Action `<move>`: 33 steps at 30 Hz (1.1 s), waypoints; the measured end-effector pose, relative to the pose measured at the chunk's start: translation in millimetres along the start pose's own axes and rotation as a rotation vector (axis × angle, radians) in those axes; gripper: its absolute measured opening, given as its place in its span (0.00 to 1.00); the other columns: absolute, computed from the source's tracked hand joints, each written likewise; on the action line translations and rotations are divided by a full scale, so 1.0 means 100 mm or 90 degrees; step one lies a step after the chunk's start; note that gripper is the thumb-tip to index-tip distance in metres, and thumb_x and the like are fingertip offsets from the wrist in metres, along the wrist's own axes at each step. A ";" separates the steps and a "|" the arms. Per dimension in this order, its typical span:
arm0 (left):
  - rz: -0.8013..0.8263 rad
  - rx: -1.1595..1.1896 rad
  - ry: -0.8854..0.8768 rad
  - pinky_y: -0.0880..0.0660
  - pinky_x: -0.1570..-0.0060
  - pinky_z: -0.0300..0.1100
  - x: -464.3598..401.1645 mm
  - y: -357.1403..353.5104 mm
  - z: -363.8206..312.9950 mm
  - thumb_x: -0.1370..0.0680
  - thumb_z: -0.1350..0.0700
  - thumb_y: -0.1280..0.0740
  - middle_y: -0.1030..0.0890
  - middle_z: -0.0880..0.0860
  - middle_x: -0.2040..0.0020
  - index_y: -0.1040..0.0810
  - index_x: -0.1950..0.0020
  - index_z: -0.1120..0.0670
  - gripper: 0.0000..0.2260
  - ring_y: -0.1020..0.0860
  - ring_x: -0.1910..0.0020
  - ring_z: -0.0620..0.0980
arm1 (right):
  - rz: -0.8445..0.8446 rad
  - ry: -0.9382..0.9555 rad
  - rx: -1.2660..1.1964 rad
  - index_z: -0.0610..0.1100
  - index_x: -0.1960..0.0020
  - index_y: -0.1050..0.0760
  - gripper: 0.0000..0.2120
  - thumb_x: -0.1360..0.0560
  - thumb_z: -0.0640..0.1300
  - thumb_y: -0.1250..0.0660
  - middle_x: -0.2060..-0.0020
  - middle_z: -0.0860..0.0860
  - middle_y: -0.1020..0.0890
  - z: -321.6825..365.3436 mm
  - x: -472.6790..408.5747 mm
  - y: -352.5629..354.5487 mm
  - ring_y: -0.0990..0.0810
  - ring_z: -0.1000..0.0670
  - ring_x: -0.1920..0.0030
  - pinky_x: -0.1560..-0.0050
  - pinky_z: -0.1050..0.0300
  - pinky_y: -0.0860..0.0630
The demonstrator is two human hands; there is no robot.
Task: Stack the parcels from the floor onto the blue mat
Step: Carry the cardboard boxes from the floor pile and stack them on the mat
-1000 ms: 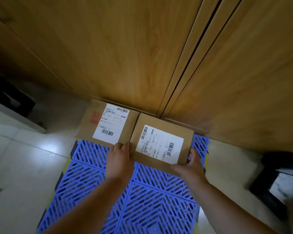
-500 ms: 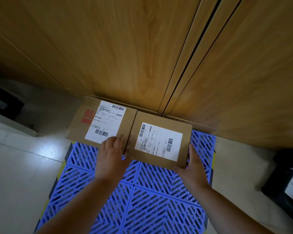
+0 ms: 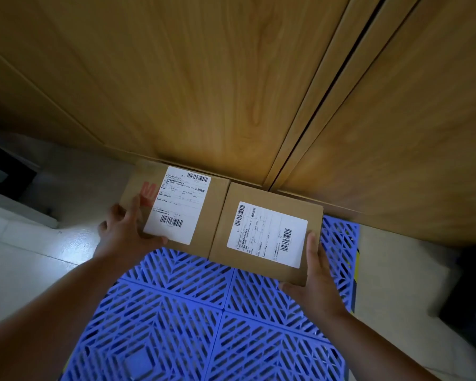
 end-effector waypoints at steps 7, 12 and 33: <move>0.010 -0.008 -0.001 0.35 0.36 0.59 0.03 0.05 0.00 0.32 0.46 0.25 0.46 0.55 0.27 0.53 0.23 0.43 0.47 0.44 0.31 0.63 | -0.005 0.009 0.016 0.58 0.33 0.75 0.54 0.27 0.40 0.29 0.25 0.53 0.61 0.00 -0.01 -0.05 0.52 0.52 0.25 0.34 0.65 0.42; 0.017 -0.008 -0.010 0.35 0.35 0.56 0.03 0.09 -0.03 0.32 0.47 0.25 0.44 0.56 0.29 0.51 0.23 0.45 0.46 0.43 0.32 0.64 | -0.012 0.010 0.004 0.59 0.33 0.74 0.55 0.29 0.39 0.27 0.24 0.53 0.61 -0.01 -0.04 -0.03 0.52 0.51 0.24 0.33 0.62 0.37; 0.037 -0.046 -0.026 0.32 0.38 0.56 0.10 0.04 -0.07 0.32 0.44 0.27 0.44 0.56 0.30 0.53 0.23 0.44 0.46 0.40 0.34 0.62 | -0.030 0.030 0.142 0.60 0.33 0.74 0.53 0.28 0.46 0.28 0.27 0.49 0.51 -0.05 0.01 0.02 0.38 0.50 0.30 0.36 0.58 0.32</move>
Point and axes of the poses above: each hand's wrist, its own x-axis away from the middle knuckle, its own y-axis out of the back of the hand, z = x × y, the point moved 1 cm from there along -x, towards the middle knuckle
